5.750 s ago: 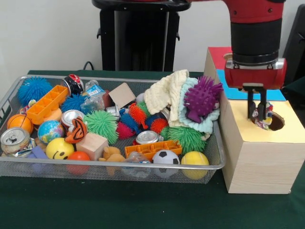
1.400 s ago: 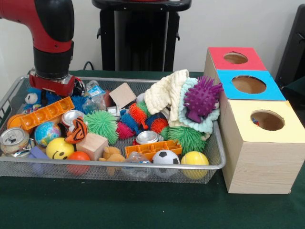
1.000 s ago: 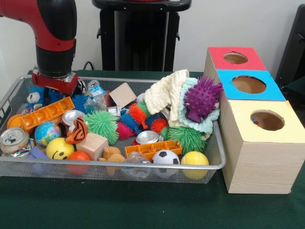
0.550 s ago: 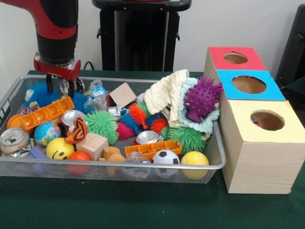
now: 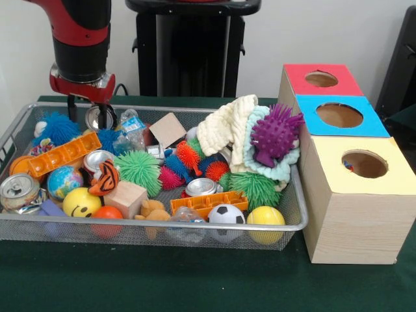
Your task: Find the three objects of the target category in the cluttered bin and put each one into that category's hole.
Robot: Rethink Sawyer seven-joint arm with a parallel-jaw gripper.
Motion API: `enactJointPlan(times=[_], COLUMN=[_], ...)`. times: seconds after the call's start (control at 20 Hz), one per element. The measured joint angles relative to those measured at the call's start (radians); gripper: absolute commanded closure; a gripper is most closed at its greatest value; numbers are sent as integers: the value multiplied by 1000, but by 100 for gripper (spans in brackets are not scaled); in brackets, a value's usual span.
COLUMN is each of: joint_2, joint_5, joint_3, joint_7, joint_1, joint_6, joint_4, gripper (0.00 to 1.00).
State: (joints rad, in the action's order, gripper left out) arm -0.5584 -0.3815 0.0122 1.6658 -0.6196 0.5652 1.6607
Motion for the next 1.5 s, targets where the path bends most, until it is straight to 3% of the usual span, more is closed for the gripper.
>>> enactJointPlan(times=[0.5, 1.5], joint_2=[-11, -22], joint_5=[-1, -11], joint_3=[5, 10], joint_7=[0, 0], joint_1=[4, 4], joint_6=[7, 72], joint_4=[-5, -121], gripper=[0, 0])
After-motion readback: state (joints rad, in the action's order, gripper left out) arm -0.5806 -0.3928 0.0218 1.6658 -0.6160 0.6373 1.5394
